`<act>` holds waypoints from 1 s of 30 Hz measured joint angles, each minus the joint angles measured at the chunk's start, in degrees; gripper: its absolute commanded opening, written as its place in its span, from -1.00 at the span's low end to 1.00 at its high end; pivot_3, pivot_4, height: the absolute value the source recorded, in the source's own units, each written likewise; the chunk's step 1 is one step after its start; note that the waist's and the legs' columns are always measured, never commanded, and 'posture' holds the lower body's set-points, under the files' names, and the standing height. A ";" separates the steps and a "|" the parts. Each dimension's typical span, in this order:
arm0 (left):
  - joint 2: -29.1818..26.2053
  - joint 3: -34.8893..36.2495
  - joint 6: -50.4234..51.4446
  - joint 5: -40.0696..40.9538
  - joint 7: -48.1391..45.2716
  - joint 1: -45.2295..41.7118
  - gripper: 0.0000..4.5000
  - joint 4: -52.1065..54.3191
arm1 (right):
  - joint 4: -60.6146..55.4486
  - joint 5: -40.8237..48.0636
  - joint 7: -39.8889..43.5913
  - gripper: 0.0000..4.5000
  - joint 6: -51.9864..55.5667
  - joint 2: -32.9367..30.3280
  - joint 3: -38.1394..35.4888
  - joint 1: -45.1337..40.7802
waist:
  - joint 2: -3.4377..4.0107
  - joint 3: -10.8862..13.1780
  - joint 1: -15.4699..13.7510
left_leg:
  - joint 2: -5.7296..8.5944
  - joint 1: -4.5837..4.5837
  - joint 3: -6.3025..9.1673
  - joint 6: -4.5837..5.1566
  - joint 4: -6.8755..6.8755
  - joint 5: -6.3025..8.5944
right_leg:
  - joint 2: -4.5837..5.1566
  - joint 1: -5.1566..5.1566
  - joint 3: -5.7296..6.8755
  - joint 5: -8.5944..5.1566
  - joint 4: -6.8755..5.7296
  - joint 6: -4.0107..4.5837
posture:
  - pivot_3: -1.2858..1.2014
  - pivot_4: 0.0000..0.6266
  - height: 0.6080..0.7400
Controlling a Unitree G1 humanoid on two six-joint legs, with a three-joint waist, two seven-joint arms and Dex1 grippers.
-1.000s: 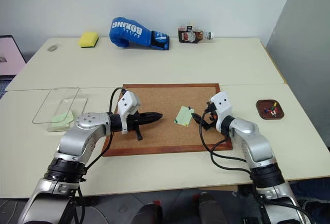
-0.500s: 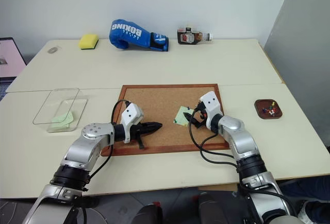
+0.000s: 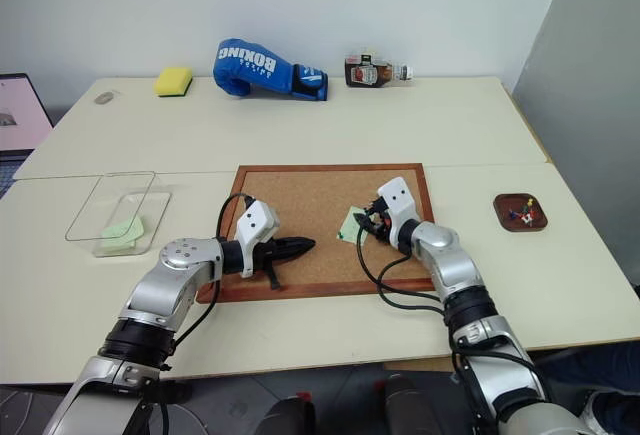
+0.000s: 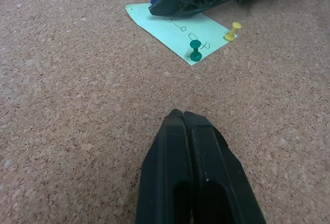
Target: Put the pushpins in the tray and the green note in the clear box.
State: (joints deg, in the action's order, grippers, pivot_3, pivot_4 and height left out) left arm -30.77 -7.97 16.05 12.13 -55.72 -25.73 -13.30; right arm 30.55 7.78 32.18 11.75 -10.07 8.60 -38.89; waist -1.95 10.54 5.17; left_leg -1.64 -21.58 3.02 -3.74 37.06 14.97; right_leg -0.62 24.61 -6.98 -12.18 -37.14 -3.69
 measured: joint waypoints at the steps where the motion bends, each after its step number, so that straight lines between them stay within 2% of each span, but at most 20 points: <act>1: -0.03 0.00 0.00 0.00 -0.02 0.00 -1.00 0.00 | 0.30 -0.05 0.06 -0.31 -0.29 0.00 -0.06 -0.15 | 0.00 0.00 0.01 | 0.00 0.00 0.00 0.00 0.00 0.00 | 0.00 -0.01 0.00 0.00 0.00 0.00 | 0.03 -0.52 1.00; 6: -0.14 0.00 0.12 0.00 -0.02 0.00 -1.00 0.02 | 0.97 -0.55 0.28 -0.71 -1.44 0.02 -0.07 -0.25 | 0.00 0.00 0.01 | 0.00 0.03 0.00 0.00 0.00 0.00 | 0.00 -0.02 0.00 0.00 0.00 0.00 | 0.03 -0.52 1.00; 7: -0.19 0.00 0.15 0.00 -0.02 0.00 -1.00 0.02 | 1.05 -0.85 0.36 -0.90 -1.52 0.05 -0.07 -0.29 | 0.00 0.00 0.02 | 0.00 0.05 0.00 0.00 0.00 0.00 | 0.00 -0.04 0.00 0.00 0.00 0.00 | 0.03 -0.52 1.00; 8: -0.19 0.00 0.16 0.00 -0.02 0.00 -1.00 0.02 | 1.05 -0.91 0.37 -0.90 -1.54 0.09 -0.07 -0.29 | 0.00 0.00 0.02 | 0.00 0.06 0.00 0.00 0.00 0.00 | 0.00 -0.06 0.00 0.00 0.00 0.00 | 0.03 -0.52 1.00; 9: -0.19 0.00 0.17 0.00 -0.02 0.00 -1.00 0.02 | 1.05 -0.92 0.47 -0.97 -1.61 0.09 -0.05 -0.29 | 0.00 0.00 0.02 | 0.00 0.09 0.00 0.00 -0.01 0.00 | 0.00 -0.09 -0.01 0.00 0.00 0.00 | 0.03 -0.52 1.00; 18: -0.19 -0.18 0.63 -0.19 0.02 -0.46 -1.00 -0.12 | 0.78 -1.99 0.39 -0.99 -3.77 0.14 -0.08 0.20 | 0.01 0.01 0.04 | 0.00 0.12 0.01 0.00 -0.01 0.00 | -0.01 -0.14 -0.01 0.00 0.02 0.00 | 0.03 -0.52 1.00; 23: -0.17 -0.17 1.15 -0.26 0.20 -0.57 -1.00 -0.15 | -6.12 -0.67 1.45 -0.99 -6.36 0.42 -0.95 1.07 | 0.02 0.01 0.02 | 0.00 0.16 0.03 0.00 -0.02 0.00 | -0.01 -0.20 0.00 0.00 0.04 0.00 | 0.03 -0.52 1.00; 30: 0.48 -0.17 3.24 -0.23 0.58 -1.30 -1.00 -0.47 | -8.53 0.77 1.16 -0.99 -4.64 1.10 -2.97 1.68 | 0.02 0.01 0.06 | 0.00 0.50 0.03 0.00 -0.04 0.00 | -0.01 -0.51 0.01 -0.03 0.07 0.02 | 0.03 -0.52 1.00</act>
State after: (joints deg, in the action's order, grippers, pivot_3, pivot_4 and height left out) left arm -30.29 -8.14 19.29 11.90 -55.15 -27.03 -13.77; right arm 22.02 8.56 33.34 7.11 -8.97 5.63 -37.21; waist -1.94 10.55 5.23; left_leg -1.64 -21.09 3.05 -3.74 37.02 14.97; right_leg -0.63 24.10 -6.97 -12.20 -37.07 -3.67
